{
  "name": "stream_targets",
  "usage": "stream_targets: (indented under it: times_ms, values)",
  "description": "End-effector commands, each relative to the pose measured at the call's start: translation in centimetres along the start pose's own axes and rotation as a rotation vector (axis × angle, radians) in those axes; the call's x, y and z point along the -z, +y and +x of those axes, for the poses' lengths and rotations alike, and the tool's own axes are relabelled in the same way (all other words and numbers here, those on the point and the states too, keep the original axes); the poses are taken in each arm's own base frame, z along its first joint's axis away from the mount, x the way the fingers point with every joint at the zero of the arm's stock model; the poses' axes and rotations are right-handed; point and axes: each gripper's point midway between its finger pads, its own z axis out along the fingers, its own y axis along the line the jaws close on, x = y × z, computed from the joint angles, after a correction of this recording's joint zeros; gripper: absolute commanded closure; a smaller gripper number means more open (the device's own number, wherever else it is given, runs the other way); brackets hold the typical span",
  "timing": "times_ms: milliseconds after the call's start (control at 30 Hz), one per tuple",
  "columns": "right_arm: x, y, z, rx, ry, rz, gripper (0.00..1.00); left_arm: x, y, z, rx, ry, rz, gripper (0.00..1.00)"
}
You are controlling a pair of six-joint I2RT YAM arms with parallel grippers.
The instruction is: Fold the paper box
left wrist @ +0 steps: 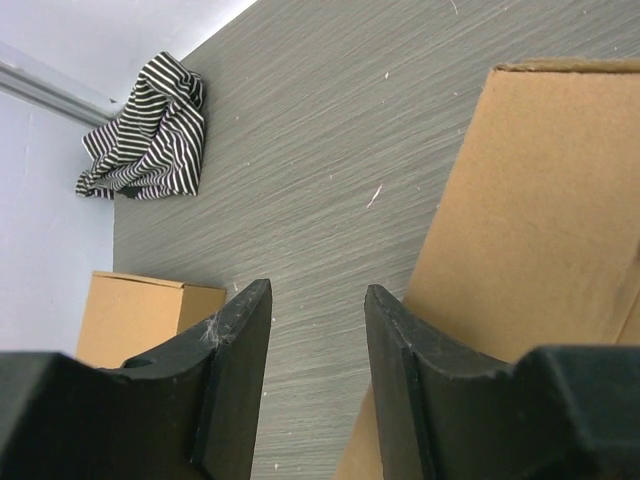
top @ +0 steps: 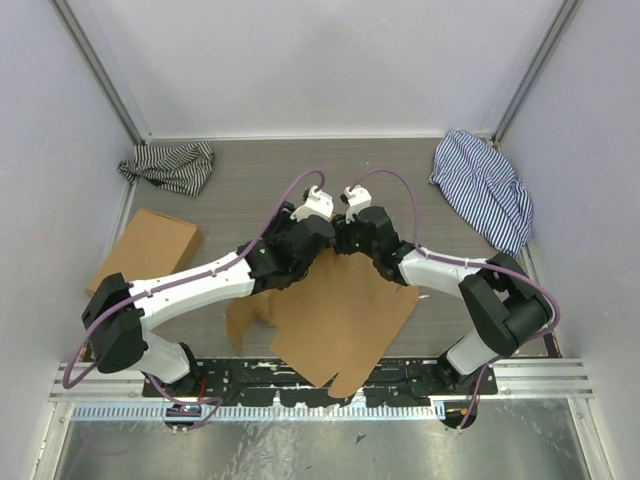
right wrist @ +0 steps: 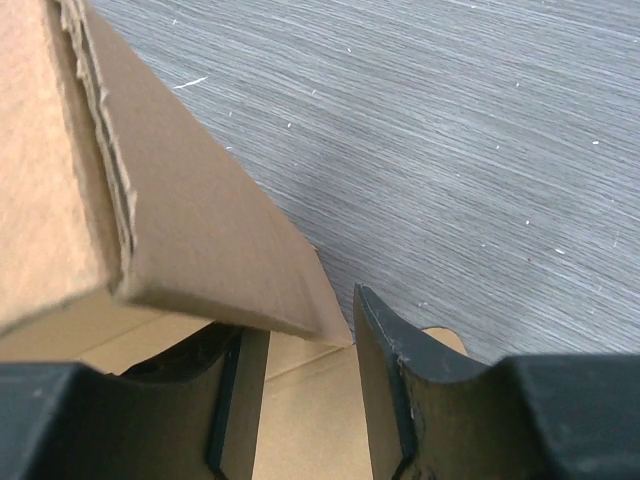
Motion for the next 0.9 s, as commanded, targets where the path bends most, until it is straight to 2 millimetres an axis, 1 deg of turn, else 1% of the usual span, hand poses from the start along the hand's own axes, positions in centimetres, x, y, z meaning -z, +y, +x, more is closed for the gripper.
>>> stream_targets:
  times_ms: [0, 167, 233, 367, 467, 633, 867]
  values:
    - [-0.3, 1.0, -3.0, 0.023, -0.068, -0.051, 0.57, 1.4, 1.2, -1.2, 0.036, -0.019, 0.020, 0.50]
    - [-0.3, 0.7, -3.0, 0.009, -0.075, -0.039, 0.61, 2.2, 2.4, -1.7, 0.053, -0.033, 0.011, 0.49]
    - [-0.3, 0.5, -3.0, 0.003, -0.080, -0.039, 0.68, 2.4, 2.9, -1.7, 0.062, -0.039, 0.002, 0.48]
    - [-0.3, 0.2, -2.7, -0.007, -0.077, -0.047, 0.89, 2.5, 3.3, -1.4, 0.056, -0.043, -0.016, 0.48]
    - [-0.1, -0.2, -2.7, -0.019, -0.086, -0.039, 0.98, 2.6, 3.8, -1.2, 0.048, -0.037, -0.031, 0.48]
    - [0.6, -1.4, -3.1, -0.052, -0.092, -0.003, 0.99, 3.0, 4.8, -1.1, 0.069, -0.048, -0.049, 0.46]
    - [2.4, -2.6, -3.5, -0.054, -0.070, 0.079, 0.99, 3.6, 6.3, -1.8, 0.097, -0.068, -0.076, 0.45]
